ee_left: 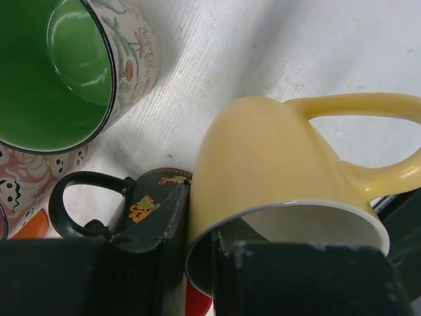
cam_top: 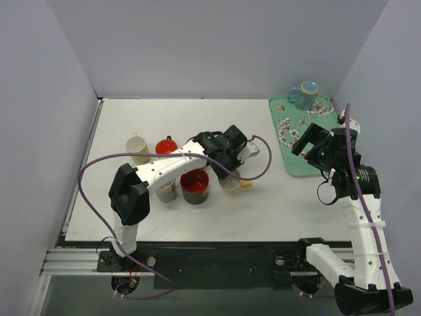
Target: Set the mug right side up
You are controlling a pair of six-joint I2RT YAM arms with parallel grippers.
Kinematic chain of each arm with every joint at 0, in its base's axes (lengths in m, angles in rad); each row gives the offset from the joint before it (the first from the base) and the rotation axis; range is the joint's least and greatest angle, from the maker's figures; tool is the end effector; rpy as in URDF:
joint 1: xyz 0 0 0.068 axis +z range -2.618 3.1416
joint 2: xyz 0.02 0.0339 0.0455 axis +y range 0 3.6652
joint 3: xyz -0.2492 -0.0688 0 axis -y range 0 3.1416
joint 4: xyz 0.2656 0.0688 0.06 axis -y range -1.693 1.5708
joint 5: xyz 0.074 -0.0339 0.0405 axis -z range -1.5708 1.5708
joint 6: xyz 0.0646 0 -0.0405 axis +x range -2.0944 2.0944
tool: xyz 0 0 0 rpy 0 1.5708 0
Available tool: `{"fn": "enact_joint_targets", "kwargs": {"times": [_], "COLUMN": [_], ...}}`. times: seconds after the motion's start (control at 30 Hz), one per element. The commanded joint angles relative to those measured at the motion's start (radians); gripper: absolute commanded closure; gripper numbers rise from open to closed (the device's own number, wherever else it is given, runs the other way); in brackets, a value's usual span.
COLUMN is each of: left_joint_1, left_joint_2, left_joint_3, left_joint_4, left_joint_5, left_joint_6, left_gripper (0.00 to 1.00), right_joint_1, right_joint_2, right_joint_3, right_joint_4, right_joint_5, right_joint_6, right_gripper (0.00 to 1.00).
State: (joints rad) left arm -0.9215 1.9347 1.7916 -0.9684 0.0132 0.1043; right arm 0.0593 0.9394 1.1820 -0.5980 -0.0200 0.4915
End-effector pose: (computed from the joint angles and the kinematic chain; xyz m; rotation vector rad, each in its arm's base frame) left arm 0.2663 -0.3522 0.2437 1.3348 2.3616 -0.2684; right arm 0.2457 0.0159 0.3885 0.4039 1.9031 0.3867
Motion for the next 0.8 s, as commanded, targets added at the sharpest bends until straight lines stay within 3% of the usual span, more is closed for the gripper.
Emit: {"fn": "enact_joint_targets", "kwargs": {"times": [0.0, 0.17, 0.4, 0.43, 0.47, 0.53, 0.67, 0.77], "left_joint_1": [0.0, -0.008, -0.013, -0.013, -0.013, -0.013, 0.003, 0.03], "left_joint_2": [-0.011, -0.002, 0.009, 0.009, 0.009, 0.007, -0.014, -0.042], "left_joint_3": [-0.063, -0.175, -0.193, -0.189, -0.187, -0.179, -0.108, -0.055], "left_joint_4": [0.117, 0.177, 0.212, 0.211, 0.208, 0.197, 0.131, 0.08], "left_joint_5": [-0.059, -0.051, -0.032, -0.016, -0.013, 0.024, 0.07, 0.106], "left_joint_6": [-0.003, -0.021, -0.023, -0.022, -0.018, -0.008, 0.027, 0.06], "left_gripper": [1.0, 1.0, 1.0, 0.91, 0.74, 0.61, 0.47, 0.43], "right_joint_1": [-0.006, -0.009, -0.013, -0.013, -0.013, -0.016, -0.03, -0.056], "right_joint_2": [-0.014, -0.005, 0.024, 0.025, 0.027, 0.033, 0.059, 0.105], "right_joint_3": [-0.032, -0.03, -0.012, -0.01, -0.01, -0.009, 0.004, 0.045], "right_joint_4": [-0.003, -0.002, -0.002, -0.002, -0.002, -0.002, 0.027, 0.041], "right_joint_5": [0.061, 0.091, 0.126, 0.141, 0.149, 0.176, 0.233, 0.223], "right_joint_6": [-0.021, -0.034, -0.056, -0.056, -0.056, -0.06, -0.08, -0.065], "right_gripper": [0.08, 0.07, 0.05, 0.05, 0.04, 0.02, 0.0, 0.0]}}
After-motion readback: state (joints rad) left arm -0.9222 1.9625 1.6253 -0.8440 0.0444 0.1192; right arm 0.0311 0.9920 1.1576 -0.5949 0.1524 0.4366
